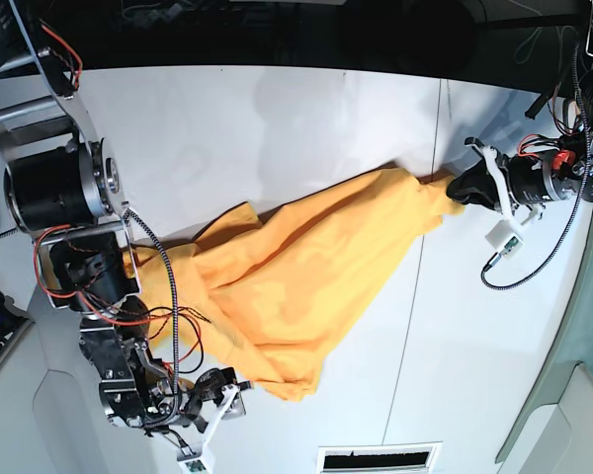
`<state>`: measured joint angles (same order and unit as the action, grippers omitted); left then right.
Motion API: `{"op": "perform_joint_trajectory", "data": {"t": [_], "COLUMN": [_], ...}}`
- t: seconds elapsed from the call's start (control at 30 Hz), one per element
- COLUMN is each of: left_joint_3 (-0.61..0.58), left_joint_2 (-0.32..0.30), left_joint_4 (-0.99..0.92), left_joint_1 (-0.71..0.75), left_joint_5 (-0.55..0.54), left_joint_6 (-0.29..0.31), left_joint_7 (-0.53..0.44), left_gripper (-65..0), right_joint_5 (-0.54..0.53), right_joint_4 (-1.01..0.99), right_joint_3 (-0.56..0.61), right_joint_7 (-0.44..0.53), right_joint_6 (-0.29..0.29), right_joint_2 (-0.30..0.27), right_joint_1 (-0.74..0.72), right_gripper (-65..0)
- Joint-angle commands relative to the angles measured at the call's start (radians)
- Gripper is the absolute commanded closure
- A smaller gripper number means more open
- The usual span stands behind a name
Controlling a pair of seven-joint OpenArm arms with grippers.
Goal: Layout the t-shirt on the table in an organized manner, then fold the t-shirt properly
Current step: 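Drag the shirt with the right gripper away from the left gripper, then release and regrasp the shirt edges with both grippers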
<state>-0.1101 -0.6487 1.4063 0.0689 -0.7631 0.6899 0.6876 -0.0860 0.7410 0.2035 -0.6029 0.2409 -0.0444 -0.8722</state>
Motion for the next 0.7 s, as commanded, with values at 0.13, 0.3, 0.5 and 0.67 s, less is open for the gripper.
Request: {"op": "perform_joint_trajectory", "data": {"t": [0.13,0.3,0.5,0.67], "left_joint_3": [0.020,0.081,0.076,0.044], "left_joint_2": [-0.063,-0.066,-0.014,0.117], "left_joint_4": [0.068,0.172,0.154,-0.023], "left_joint_1": [-0.025,-0.072,-0.154,-0.276], "left_joint_5": [-0.117,-0.121,-0.092,0.039], "left_joint_6": [0.008,0.008,0.008,-0.045], "left_joint_7": [-0.015,-0.007,-0.053,-0.142], "left_gripper": [-23.0,-26.7,-39.6,-39.6], "right_joint_5": [-0.004,-0.004,-0.092,-0.195], "right_joint_4": [0.348,0.594,0.618,0.618], "right_joint_3": [-0.079,-0.237,-0.417,-0.463], "right_joint_7": [-0.110,-0.105,-0.100,-0.067], "right_joint_6": [-0.063,-0.104,-0.071,-0.055], "right_joint_2": [-0.029,-0.061,-0.060,-0.051], "right_joint_1": [0.154,0.370,0.560,0.651], "right_gripper": [-43.0,-43.0,-43.0,-43.0]}}
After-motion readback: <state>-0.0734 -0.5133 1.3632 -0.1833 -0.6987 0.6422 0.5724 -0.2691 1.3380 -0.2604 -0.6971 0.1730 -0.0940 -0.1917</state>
